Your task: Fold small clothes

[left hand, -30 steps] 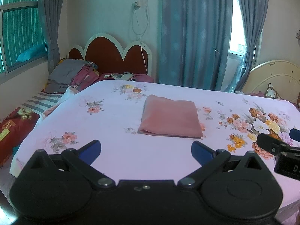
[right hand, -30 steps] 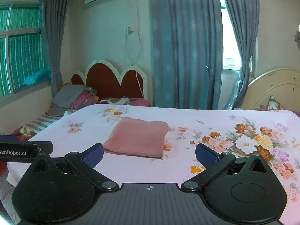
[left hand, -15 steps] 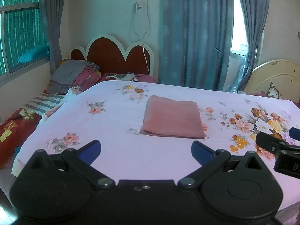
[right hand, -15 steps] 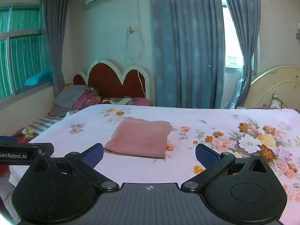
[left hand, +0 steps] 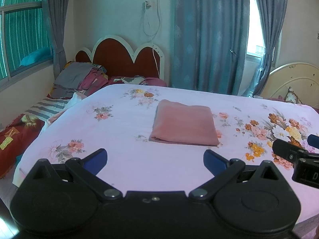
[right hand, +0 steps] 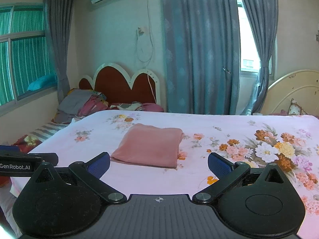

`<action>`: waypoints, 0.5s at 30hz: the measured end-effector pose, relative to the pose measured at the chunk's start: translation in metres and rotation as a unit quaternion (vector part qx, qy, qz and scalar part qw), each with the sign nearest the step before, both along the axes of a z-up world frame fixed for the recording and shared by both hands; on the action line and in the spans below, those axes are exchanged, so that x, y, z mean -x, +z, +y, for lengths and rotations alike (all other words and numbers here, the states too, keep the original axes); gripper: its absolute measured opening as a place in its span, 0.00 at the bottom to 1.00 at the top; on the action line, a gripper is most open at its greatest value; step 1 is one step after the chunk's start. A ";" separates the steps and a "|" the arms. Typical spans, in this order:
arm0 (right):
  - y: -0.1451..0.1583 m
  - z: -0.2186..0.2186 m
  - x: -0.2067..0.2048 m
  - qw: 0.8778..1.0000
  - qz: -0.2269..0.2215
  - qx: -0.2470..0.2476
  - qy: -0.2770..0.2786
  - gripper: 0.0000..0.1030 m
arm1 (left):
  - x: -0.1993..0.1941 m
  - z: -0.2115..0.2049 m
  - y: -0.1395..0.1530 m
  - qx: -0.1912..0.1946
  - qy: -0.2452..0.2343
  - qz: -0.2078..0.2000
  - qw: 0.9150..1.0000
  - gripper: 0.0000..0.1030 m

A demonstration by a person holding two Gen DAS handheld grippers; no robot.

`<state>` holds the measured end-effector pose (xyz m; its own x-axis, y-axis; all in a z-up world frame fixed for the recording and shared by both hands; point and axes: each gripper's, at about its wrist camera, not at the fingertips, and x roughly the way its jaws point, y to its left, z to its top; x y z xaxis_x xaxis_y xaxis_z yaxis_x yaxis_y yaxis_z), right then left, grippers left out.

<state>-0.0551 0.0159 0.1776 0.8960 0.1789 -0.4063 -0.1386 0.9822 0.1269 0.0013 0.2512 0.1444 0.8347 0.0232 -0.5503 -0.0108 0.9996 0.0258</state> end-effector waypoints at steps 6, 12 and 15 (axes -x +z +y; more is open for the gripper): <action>-0.001 -0.001 -0.001 1.000 0.000 0.000 0.002 1.00 | 0.000 0.000 0.000 0.000 0.001 0.000 1.000 0.99; 0.000 -0.001 -0.001 1.000 0.000 0.000 0.001 1.00 | 0.000 0.000 0.000 -0.002 0.000 0.000 1.000 0.99; -0.001 -0.001 -0.002 1.000 0.001 -0.001 0.002 1.00 | -0.001 0.000 0.000 -0.002 0.000 0.000 1.000 0.99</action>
<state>-0.0535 0.0149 0.1770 0.8946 0.1830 -0.4077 -0.1418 0.9814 0.1293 0.0027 0.2513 0.1449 0.8348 0.0256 -0.5499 -0.0107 0.9995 0.0303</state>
